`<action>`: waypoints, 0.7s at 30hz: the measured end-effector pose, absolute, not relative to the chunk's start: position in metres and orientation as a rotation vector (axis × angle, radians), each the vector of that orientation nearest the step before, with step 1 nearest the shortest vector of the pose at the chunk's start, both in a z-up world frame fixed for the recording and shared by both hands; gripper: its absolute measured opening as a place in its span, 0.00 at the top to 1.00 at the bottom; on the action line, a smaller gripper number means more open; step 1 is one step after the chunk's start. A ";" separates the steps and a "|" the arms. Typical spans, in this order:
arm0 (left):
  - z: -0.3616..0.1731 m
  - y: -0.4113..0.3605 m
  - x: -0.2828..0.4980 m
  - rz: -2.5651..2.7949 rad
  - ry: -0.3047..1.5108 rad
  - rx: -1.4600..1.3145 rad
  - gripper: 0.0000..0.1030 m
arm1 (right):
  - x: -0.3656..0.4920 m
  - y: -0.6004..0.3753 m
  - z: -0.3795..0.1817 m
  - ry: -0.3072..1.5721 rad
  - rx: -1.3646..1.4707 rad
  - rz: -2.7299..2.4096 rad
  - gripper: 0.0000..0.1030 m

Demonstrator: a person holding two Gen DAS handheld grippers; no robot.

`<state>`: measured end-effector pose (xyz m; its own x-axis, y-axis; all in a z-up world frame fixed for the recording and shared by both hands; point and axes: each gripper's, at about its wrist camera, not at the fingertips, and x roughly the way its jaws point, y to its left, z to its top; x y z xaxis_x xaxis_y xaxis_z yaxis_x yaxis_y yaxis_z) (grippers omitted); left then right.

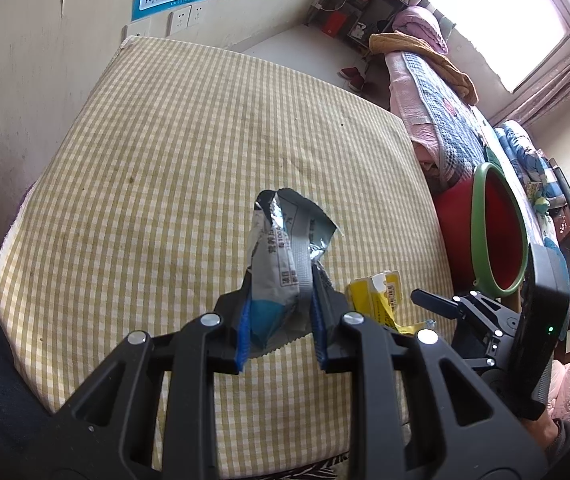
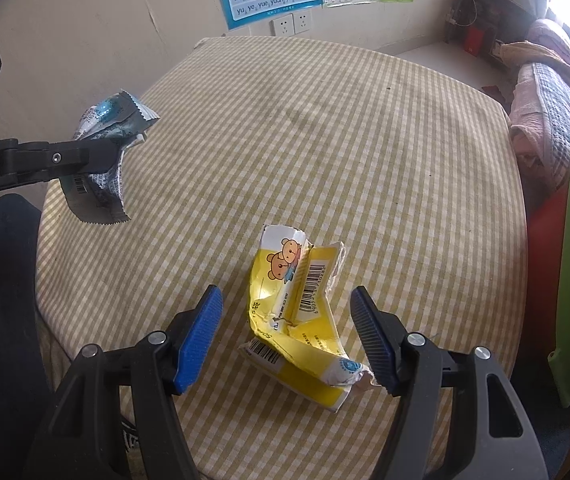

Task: Collect trash
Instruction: 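Lift the silver-blue wrapper with the left tool while the right tool grasps the yellow carton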

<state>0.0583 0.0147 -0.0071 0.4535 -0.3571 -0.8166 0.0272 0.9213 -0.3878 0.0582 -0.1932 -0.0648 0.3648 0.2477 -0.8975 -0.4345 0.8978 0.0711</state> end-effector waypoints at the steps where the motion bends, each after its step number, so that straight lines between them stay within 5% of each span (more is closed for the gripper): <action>1: -0.008 0.015 0.059 -0.243 1.082 -0.343 0.77 | 0.059 -0.193 -0.067 1.121 -0.193 0.441 0.36; 11: -0.020 0.011 0.060 -0.259 1.105 -0.355 0.77 | 0.067 -0.189 -0.076 1.136 -0.223 0.415 0.16; 21: -0.033 0.020 0.064 -0.250 1.124 -0.383 0.77 | 0.077 -0.182 -0.089 1.171 -0.240 0.409 0.16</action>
<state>0.0638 0.0196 -0.0328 0.4141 -0.3833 -0.8256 0.0032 0.9076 -0.4198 0.0773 -0.1825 -0.0893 0.3278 0.1860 -0.9262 -0.4316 0.9016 0.0283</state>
